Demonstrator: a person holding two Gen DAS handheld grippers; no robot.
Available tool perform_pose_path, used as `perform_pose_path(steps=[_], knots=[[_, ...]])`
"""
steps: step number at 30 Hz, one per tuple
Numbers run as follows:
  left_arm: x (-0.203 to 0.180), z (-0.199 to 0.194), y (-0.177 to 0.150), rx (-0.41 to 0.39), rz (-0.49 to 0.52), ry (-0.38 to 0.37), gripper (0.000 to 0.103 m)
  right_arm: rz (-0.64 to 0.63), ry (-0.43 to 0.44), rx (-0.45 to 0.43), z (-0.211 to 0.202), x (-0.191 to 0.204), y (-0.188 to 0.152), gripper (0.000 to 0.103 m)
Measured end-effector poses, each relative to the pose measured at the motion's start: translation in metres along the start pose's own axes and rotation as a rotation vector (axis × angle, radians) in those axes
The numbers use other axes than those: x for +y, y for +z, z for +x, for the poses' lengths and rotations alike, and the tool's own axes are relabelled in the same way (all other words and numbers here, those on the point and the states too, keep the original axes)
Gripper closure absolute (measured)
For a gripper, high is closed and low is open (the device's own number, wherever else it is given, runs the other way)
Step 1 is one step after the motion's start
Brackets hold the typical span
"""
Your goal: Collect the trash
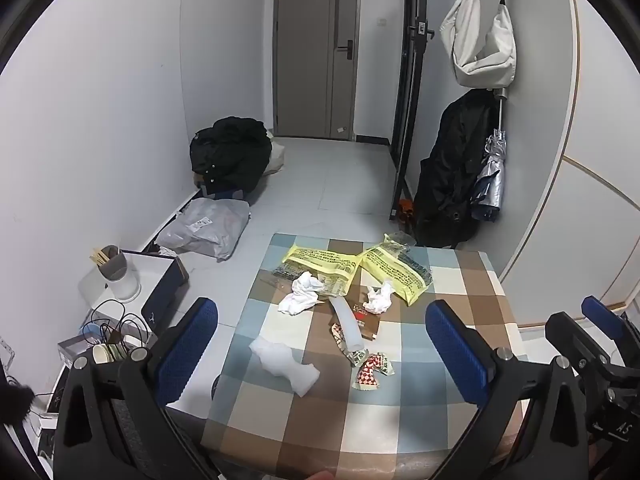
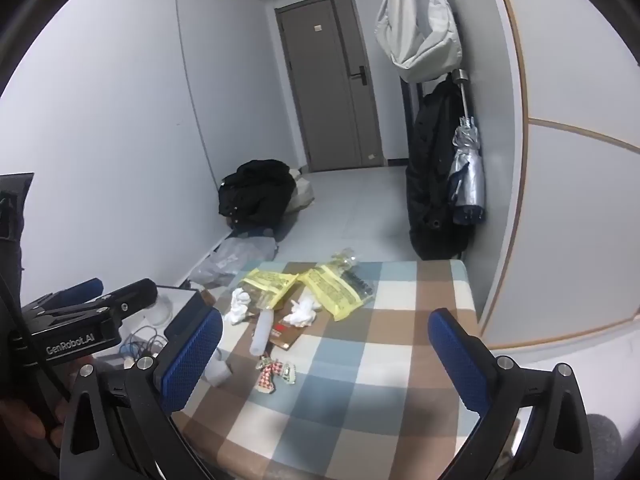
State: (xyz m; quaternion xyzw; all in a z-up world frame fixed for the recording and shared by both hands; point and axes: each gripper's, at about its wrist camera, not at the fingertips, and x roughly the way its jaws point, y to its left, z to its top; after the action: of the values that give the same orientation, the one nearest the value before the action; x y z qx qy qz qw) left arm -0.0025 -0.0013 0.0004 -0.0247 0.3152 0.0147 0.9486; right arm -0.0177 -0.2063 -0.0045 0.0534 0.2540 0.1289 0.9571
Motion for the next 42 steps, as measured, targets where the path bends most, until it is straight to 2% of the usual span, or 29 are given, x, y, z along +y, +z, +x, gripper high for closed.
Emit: perform_pose_path(steps=[4,8,19,42], knots=[[-0.014,0.002,-0.002,0.006,0.026,0.024,0.001,-0.005,-0.001,0.009,0.003,-0.001,0.001,0.000],[-0.004,0.002,0.003,0.013,-0.003,-0.013,0.001,0.010,-0.016,-0.014,0.002,-0.004,0.000,0.000],[0.001,0.007,0.000,0.018,-0.007,0.003,0.001,0.024,-0.021,-0.006,0.001,-0.006,0.003,0.000],[0.005,0.011,-0.004,0.033,-0.013,-0.042,0.001,0.013,-0.028,-0.005,0.001,-0.007,0.004,0.000]])
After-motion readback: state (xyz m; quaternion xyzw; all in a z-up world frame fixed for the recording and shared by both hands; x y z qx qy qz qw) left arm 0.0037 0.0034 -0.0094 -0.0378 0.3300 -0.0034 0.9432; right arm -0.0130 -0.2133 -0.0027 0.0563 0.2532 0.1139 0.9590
